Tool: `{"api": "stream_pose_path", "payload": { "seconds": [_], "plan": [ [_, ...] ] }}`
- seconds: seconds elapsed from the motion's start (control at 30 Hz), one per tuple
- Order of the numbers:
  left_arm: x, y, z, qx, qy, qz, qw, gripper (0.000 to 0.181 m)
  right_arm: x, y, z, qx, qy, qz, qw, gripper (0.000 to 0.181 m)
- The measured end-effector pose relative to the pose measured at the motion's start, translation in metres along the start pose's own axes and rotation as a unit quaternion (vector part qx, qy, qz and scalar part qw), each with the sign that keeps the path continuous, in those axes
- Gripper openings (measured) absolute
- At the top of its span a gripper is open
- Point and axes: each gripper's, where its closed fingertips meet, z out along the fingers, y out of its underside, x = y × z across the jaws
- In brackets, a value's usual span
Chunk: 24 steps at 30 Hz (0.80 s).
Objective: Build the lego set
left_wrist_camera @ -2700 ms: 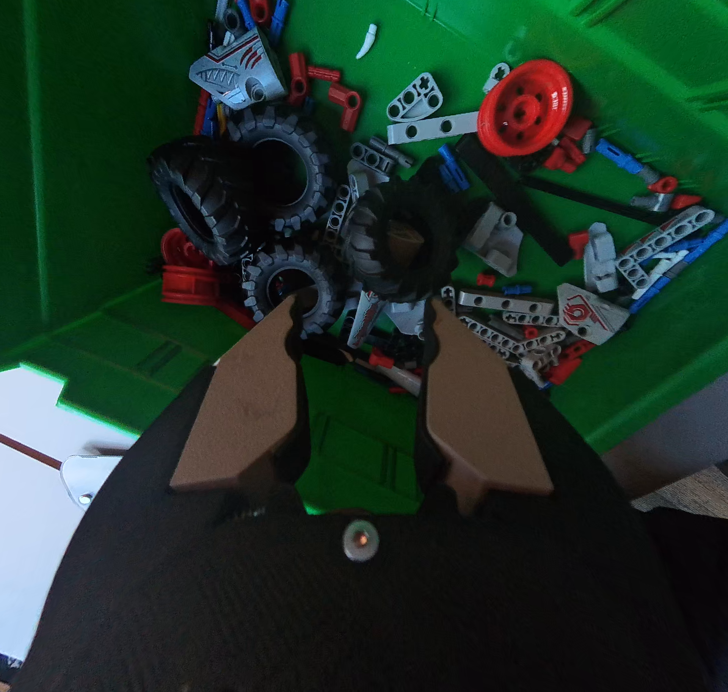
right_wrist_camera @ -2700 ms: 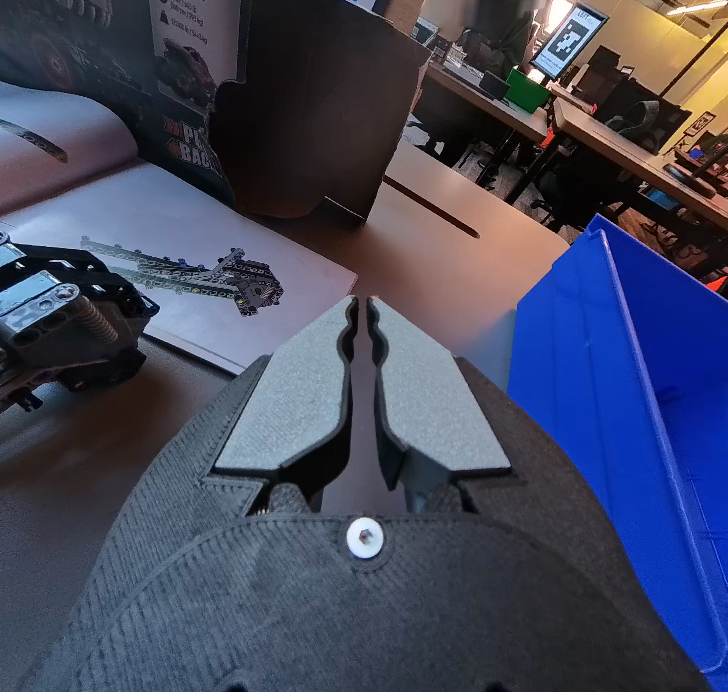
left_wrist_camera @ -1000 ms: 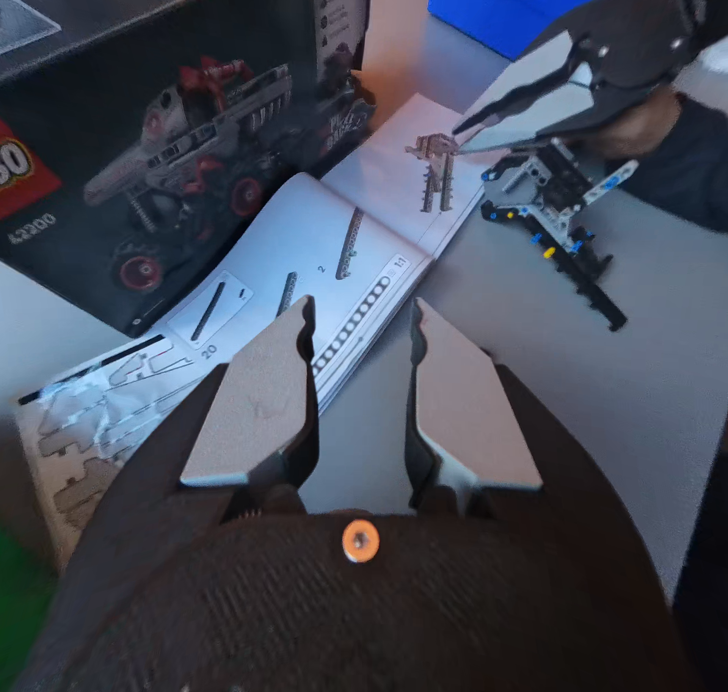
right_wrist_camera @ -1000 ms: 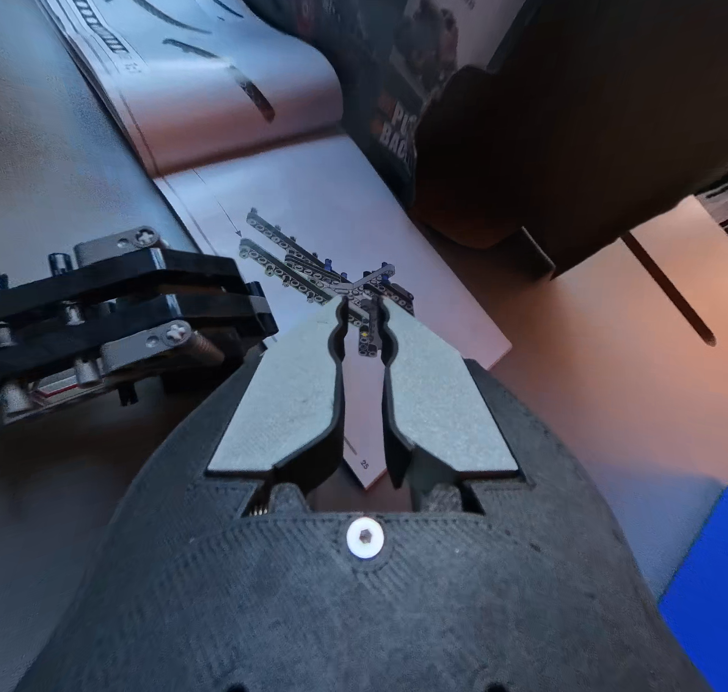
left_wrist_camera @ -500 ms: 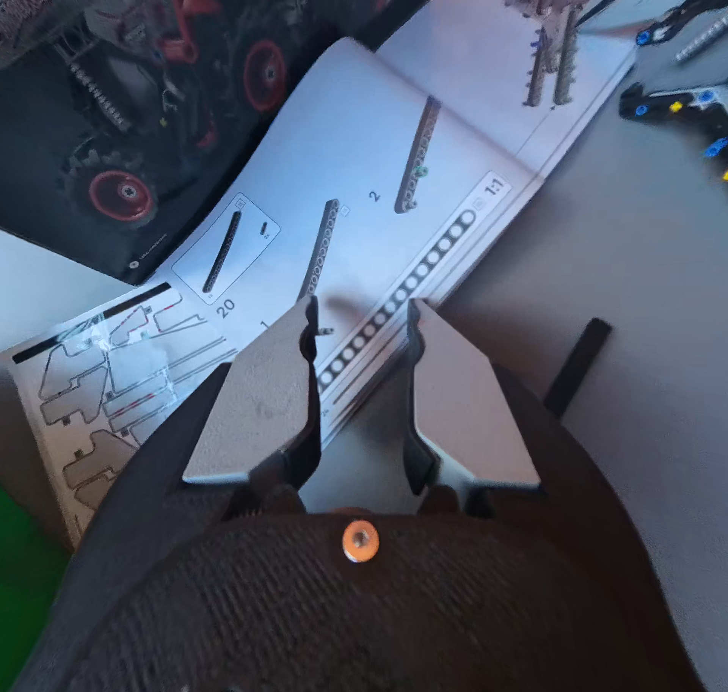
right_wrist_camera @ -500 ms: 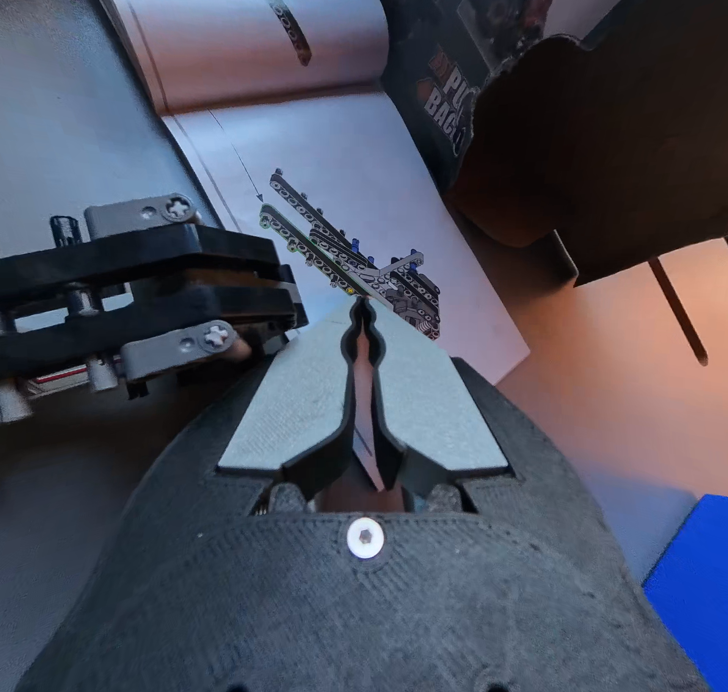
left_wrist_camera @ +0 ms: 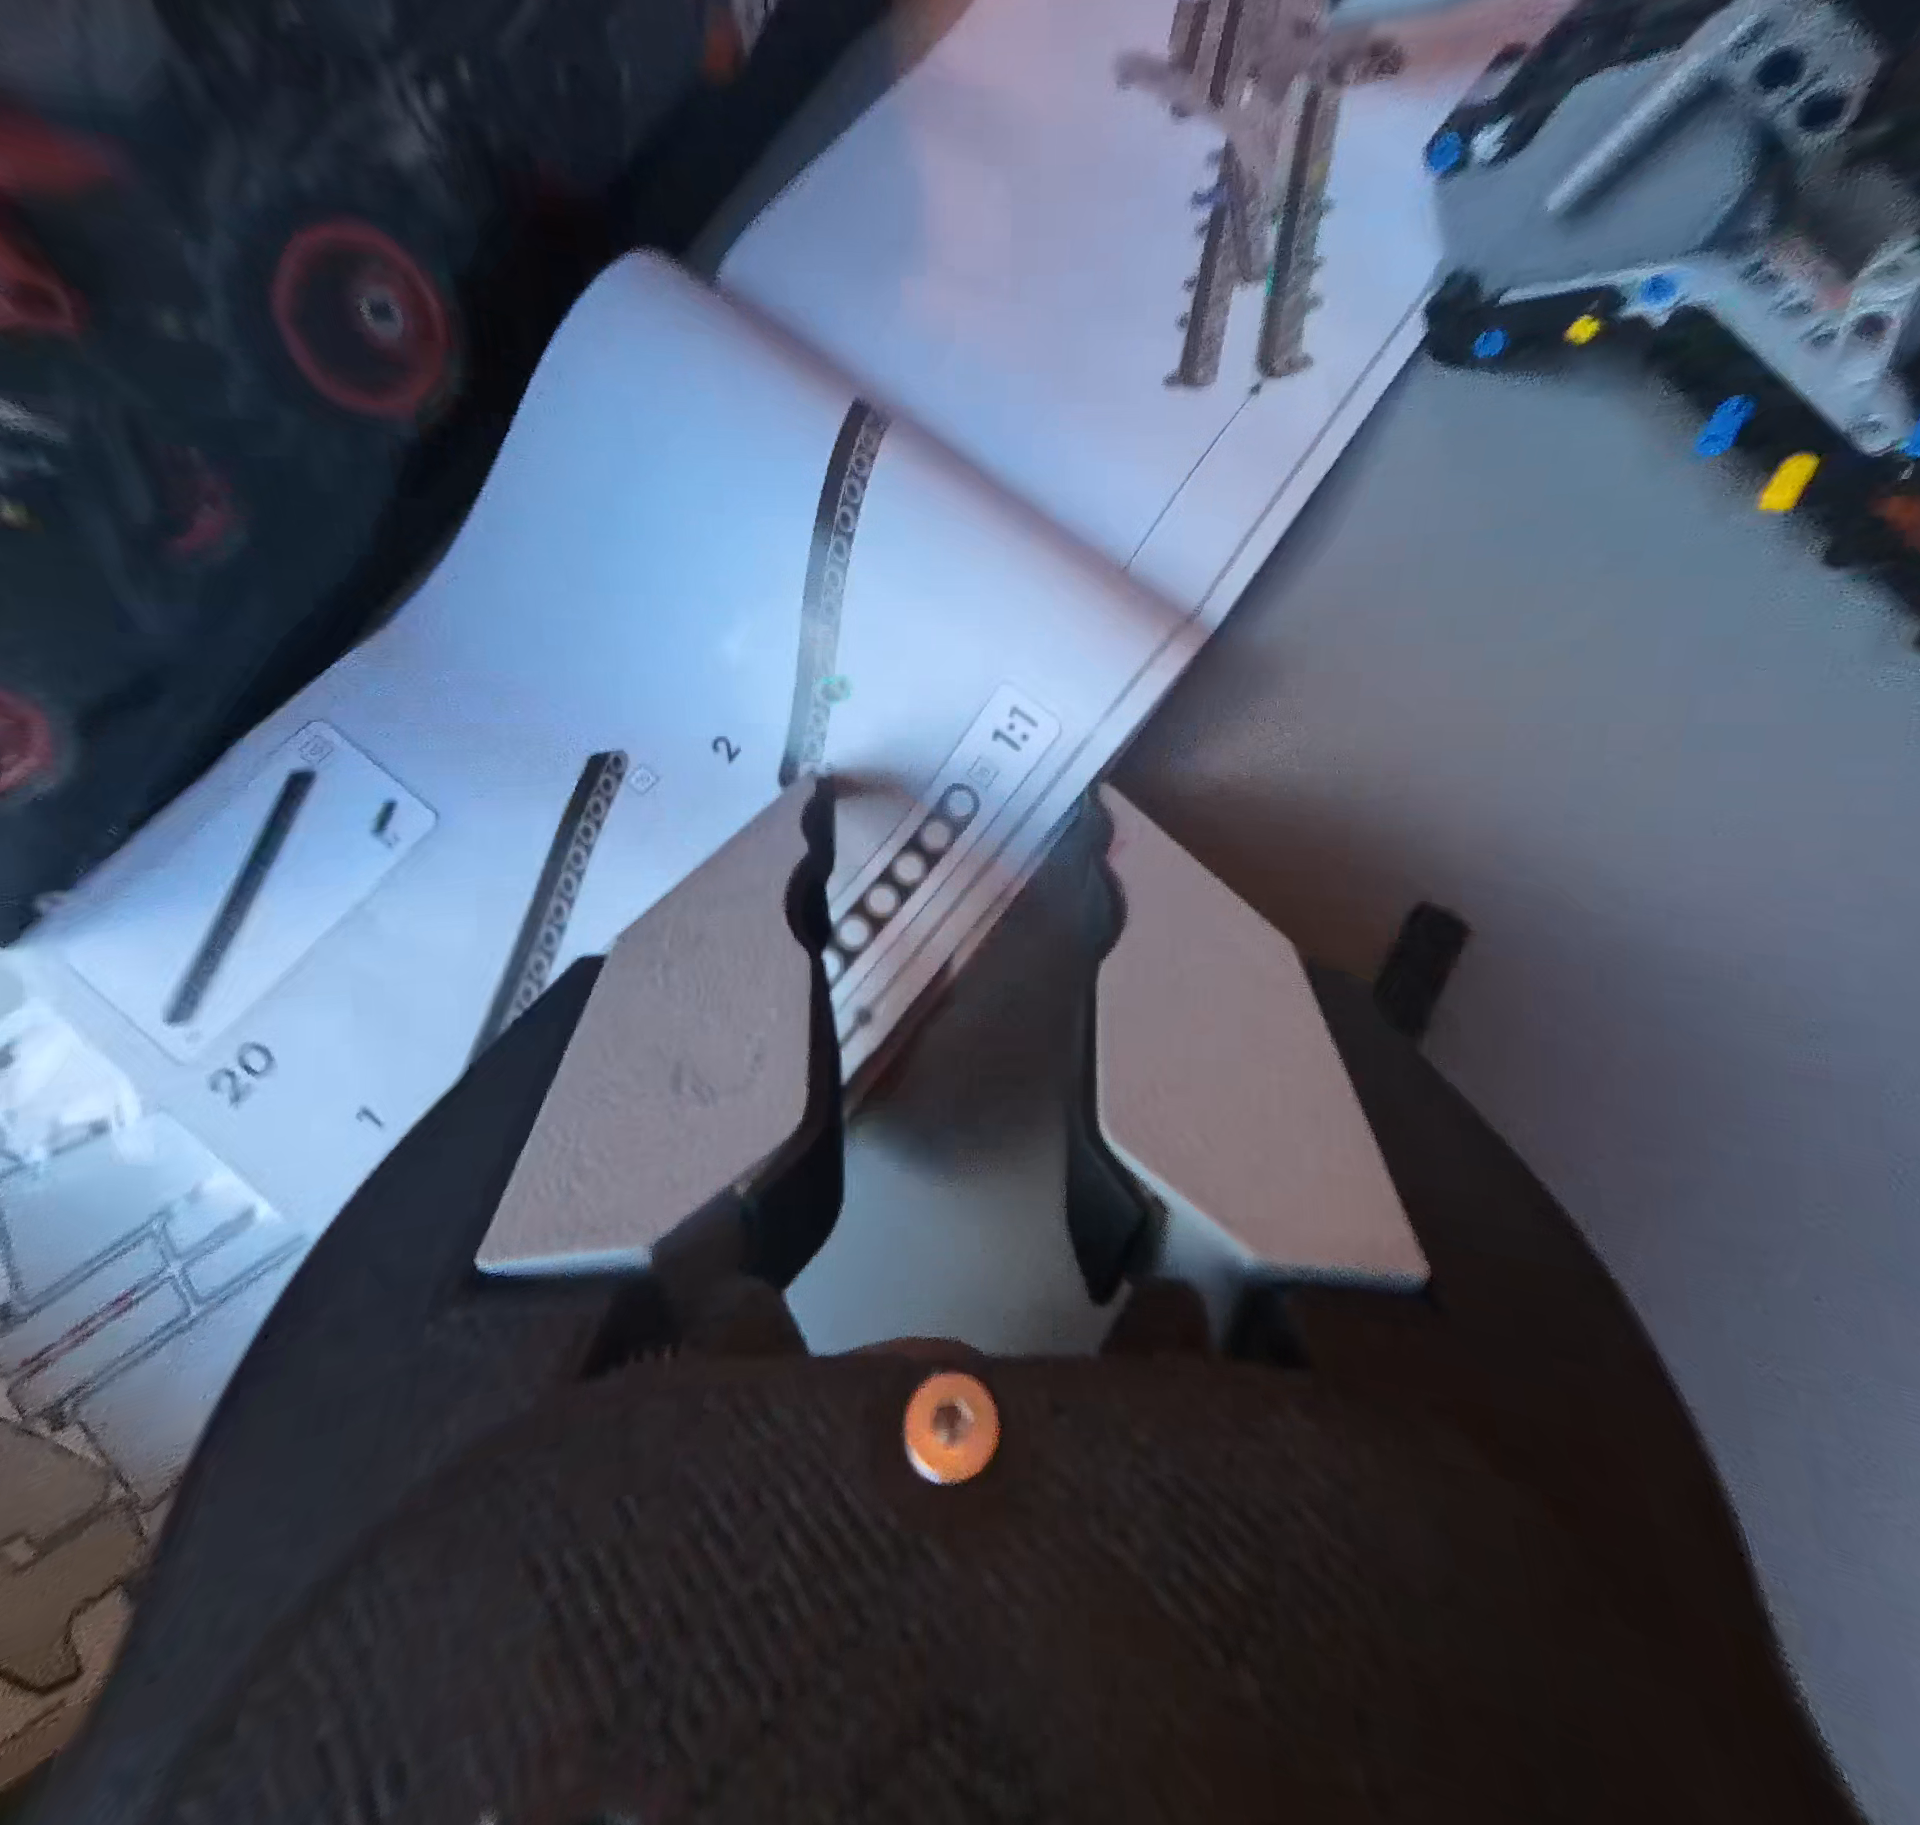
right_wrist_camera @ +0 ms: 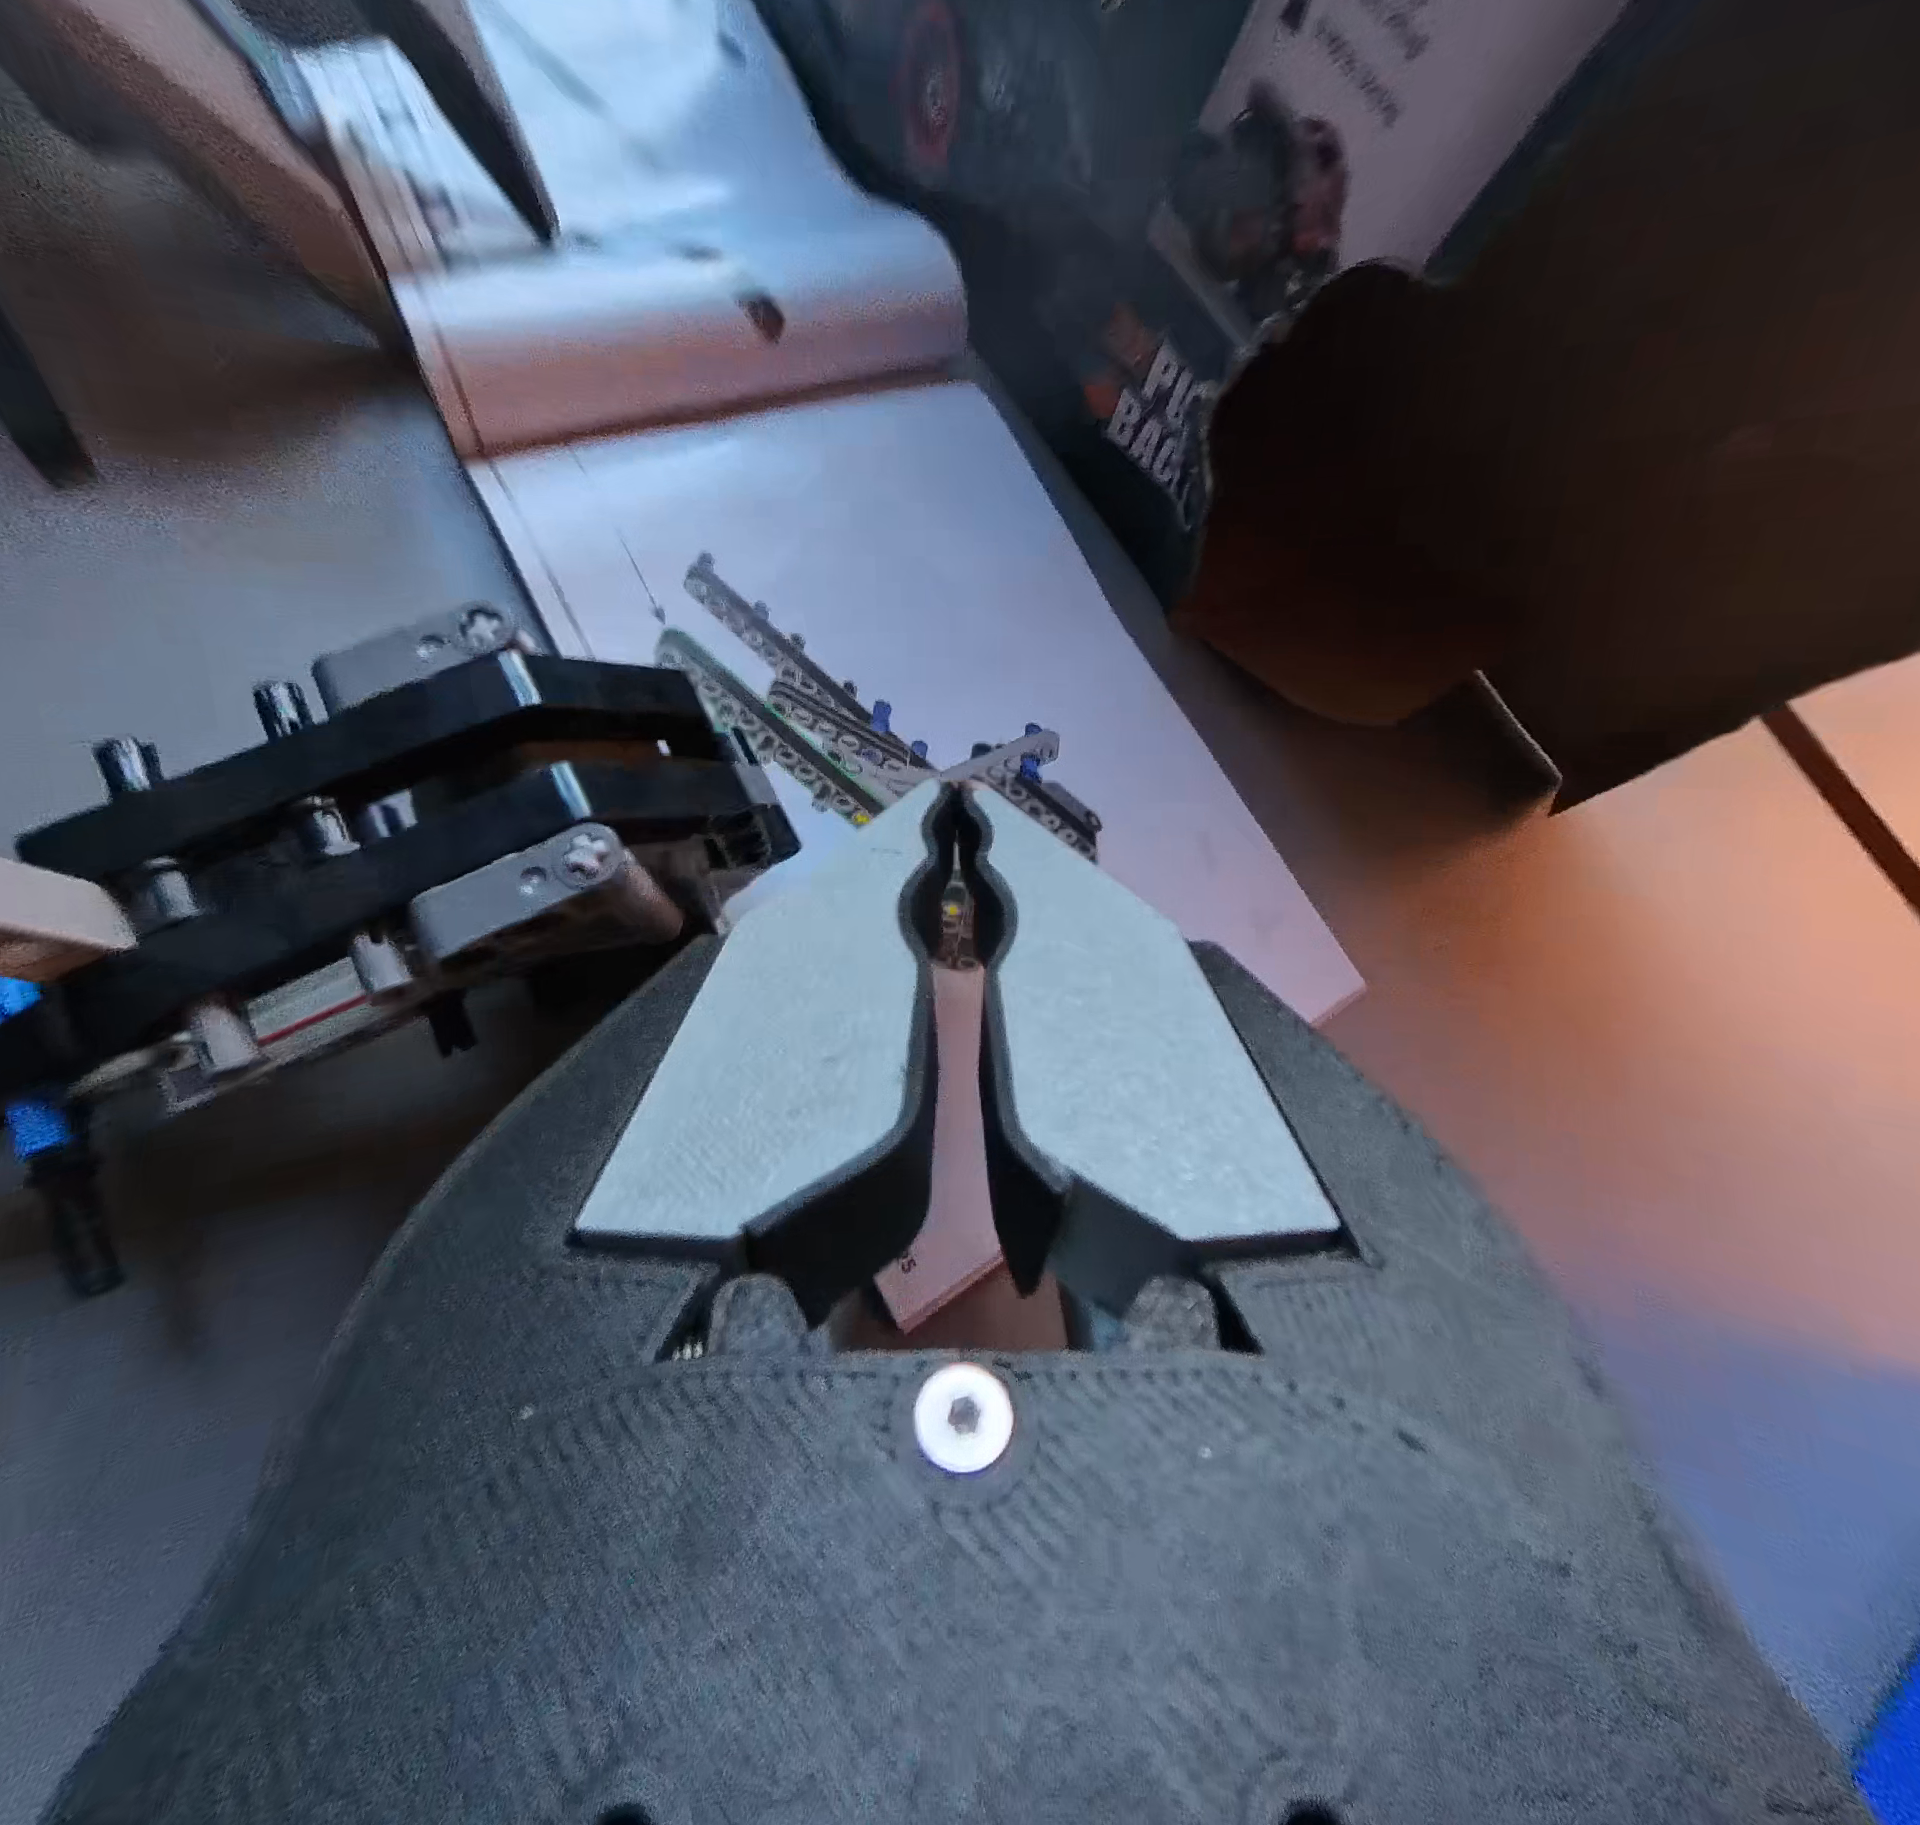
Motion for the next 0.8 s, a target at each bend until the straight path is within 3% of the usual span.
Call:
{"api": "stream_pose_path", "payload": {
  "seconds": [0.03, 0.17, 0.4, 0.5, 0.57, 0.63, 0.7, 0.8],
  "plan": [
    [0.0, -0.001, -0.001, 0.009, 0.007, -0.009, 1.0, 0.046, 0.001, -0.003, -0.002, 0.013, -0.009, 0.016, 1.0, 0.0],
    [0.0, 0.0, -0.003, 0.012, 0.026, -0.034, 0.999, 0.045, -0.001, -0.014, -0.006, 0.048, -0.041, 0.055, 0.996, 0.0],
    [0.002, -0.003, -0.008, 0.019, 0.021, -0.013, 1.0, 0.048, -0.026, -0.016, -0.011, 0.056, -0.117, 0.036, 0.991, 0.0],
    [0.041, -0.009, -0.031, 0.037, 0.138, 0.01, 0.99, 0.05, -0.019, -0.017, -0.012, 0.063, -0.1, 0.046, 0.992, 0.0],
    [0.061, 0.0, -0.049, 0.016, 0.193, 0.034, 0.98, 0.049, -0.013, -0.019, -0.015, 0.075, -0.089, 0.054, 0.992, 0.0],
    [0.066, 0.022, -0.054, -0.041, 0.202, 0.061, 0.977, 0.053, -0.007, -0.02, -0.018, 0.086, -0.081, 0.065, 0.991, 0.0],
    [0.068, 0.043, -0.051, -0.088, 0.205, 0.077, 0.972, 0.045, -0.003, -0.021, -0.02, 0.094, -0.08, 0.075, 0.989, 0.0],
    [0.069, 0.051, -0.052, -0.109, 0.226, 0.063, 0.966, 0.023, 0.003, -0.02, -0.023, 0.099, -0.069, 0.078, 0.99, 0.0]
  ]
}}
